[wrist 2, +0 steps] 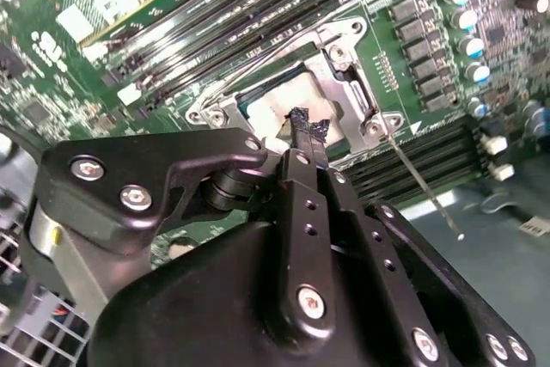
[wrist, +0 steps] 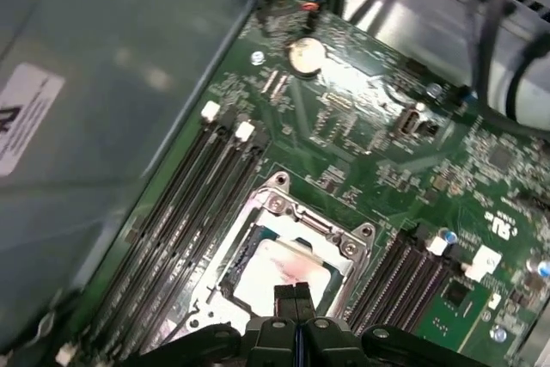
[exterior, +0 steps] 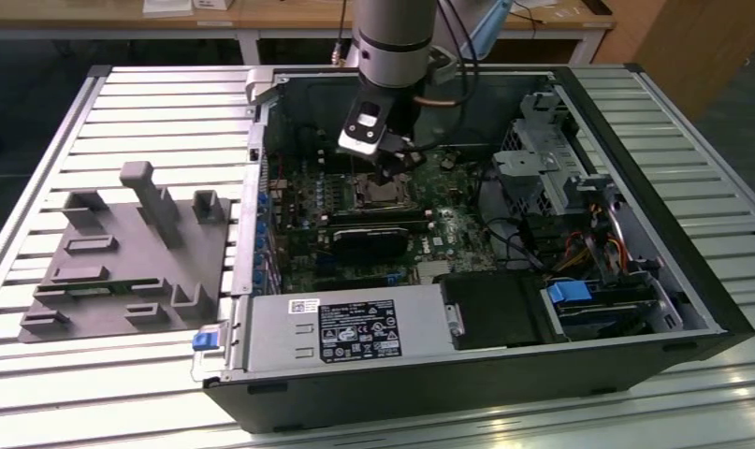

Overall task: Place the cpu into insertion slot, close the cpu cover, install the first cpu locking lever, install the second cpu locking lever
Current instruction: 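Close the cpu cover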

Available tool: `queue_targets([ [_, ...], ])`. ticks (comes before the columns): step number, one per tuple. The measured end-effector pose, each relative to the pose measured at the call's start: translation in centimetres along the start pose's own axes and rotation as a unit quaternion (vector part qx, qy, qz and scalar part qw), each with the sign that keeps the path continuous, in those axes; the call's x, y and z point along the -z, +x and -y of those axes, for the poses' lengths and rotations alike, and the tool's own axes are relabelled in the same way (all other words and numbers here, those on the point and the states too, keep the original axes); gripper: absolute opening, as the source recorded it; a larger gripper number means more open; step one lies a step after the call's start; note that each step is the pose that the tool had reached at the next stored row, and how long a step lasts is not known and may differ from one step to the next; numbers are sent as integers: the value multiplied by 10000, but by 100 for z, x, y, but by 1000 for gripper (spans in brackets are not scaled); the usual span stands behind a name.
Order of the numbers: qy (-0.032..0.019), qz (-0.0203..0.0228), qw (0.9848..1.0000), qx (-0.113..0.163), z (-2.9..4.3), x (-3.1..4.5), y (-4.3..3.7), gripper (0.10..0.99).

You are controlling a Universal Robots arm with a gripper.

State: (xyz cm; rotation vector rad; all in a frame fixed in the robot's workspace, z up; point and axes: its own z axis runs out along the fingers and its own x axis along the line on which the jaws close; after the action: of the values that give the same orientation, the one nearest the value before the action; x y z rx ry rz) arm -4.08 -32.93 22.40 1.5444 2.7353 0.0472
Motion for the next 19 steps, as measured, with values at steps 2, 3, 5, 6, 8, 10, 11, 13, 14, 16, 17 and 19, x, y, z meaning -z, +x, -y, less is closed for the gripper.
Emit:
queue_targets([
  [2,2,-5,9998,180,0,-1,0,106],
  [3,4,-7,9996,270,0,-1,0,106],
  [5,7,-12,9990,450,0,-1,0,106],
  [6,8,-14,9985,547,0,-2,0,106],
  [8,11,-19,9974,724,0,-2,0,106],
  [10,13,-24,9959,906,0,-3,0,106],
  [11,15,-26,9950,995,0,-3,0,106],
  [13,17,-31,9930,1179,0,-4,0,106],
  [14,19,-33,9919,1269,0,-4,0,106],
  [16,21,-38,9895,1447,0,-5,0,106],
  [17,23,-40,9881,1536,0,-6,0,106],
  [19,25,-45,9852,1713,0,-7,0,106],
])
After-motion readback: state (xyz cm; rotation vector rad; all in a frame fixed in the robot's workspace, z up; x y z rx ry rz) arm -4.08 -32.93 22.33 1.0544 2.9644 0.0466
